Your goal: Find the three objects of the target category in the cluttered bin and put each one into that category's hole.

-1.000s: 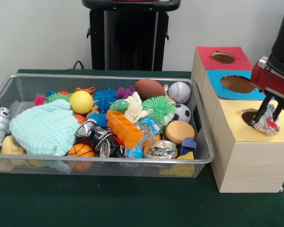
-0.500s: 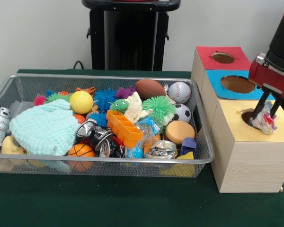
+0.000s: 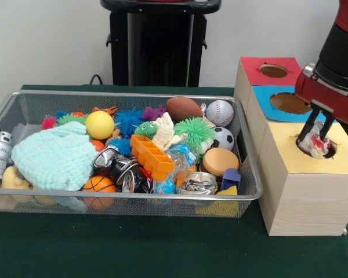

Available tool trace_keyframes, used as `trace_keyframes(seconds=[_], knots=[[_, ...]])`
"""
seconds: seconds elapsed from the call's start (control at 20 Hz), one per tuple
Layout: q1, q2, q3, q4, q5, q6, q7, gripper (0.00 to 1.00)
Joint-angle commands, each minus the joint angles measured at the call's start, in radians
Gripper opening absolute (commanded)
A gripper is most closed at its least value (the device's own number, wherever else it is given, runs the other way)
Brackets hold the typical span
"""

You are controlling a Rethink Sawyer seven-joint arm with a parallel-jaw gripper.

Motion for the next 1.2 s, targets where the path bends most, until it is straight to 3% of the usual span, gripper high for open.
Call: trace_keyframes(seconds=[0.05, 0.6, 1.2], knots=[[-0.02, -0.006, 0.178, 0.098, -0.037, -0.058, 0.125, 0.0], [-0.021, 0.023, 0.181, 0.053, -0.033, -0.079, 0.162, 0.0], [-0.031, 0.115, 0.176, -0.067, -0.012, -0.087, 0.221, 0.0]])
